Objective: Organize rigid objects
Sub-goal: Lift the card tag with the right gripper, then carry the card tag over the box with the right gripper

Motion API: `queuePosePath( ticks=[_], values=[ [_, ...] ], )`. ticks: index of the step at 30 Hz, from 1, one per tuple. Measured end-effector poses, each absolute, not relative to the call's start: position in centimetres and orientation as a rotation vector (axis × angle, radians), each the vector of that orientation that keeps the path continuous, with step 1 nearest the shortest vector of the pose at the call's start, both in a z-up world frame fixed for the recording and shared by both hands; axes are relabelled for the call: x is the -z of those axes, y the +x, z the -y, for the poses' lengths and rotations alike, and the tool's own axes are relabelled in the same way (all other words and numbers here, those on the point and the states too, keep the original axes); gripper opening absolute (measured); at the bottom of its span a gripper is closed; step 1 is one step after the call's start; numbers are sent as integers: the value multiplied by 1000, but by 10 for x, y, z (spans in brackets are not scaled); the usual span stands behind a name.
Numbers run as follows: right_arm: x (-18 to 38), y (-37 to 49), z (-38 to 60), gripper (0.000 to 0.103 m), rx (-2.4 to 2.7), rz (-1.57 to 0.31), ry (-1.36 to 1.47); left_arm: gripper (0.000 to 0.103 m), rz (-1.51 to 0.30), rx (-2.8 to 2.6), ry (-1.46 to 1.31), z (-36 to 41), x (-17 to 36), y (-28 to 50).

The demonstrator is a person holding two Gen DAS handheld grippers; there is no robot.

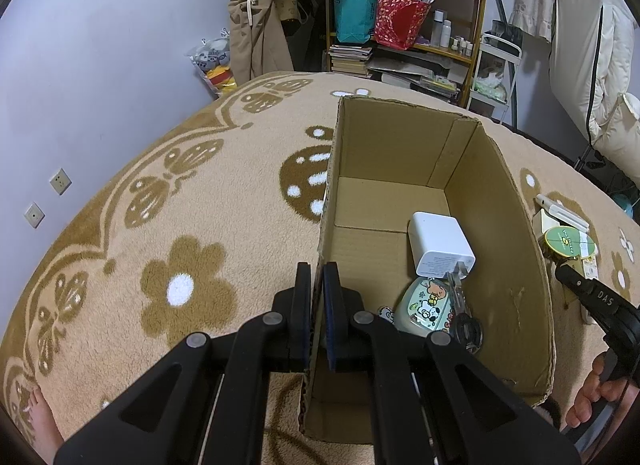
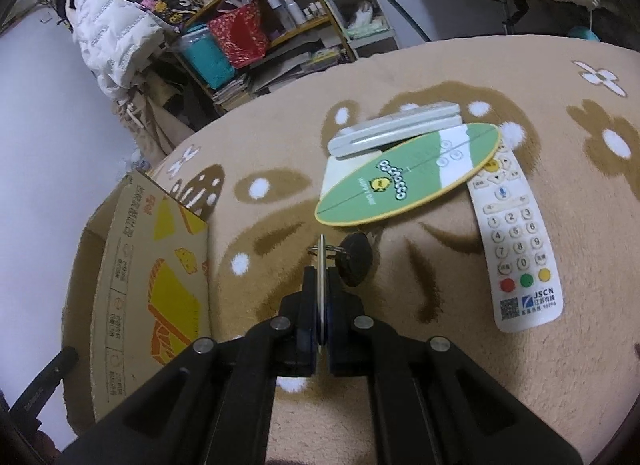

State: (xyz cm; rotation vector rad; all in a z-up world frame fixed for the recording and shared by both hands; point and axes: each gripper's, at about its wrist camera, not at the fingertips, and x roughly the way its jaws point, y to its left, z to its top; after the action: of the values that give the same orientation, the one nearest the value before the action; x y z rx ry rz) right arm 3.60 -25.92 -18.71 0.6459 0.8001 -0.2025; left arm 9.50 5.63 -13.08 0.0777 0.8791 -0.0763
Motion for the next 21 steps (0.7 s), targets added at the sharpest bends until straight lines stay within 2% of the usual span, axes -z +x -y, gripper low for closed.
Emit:
queuePosePath(
  ticks=[15, 21],
  values=[
    [160, 32, 257, 5, 125, -742, 622, 5, -879, 79, 70, -56, 130, 94],
    [131, 37, 240, 5, 72, -689, 567, 5, -879, 80, 69, -56, 129, 92]
  ],
)
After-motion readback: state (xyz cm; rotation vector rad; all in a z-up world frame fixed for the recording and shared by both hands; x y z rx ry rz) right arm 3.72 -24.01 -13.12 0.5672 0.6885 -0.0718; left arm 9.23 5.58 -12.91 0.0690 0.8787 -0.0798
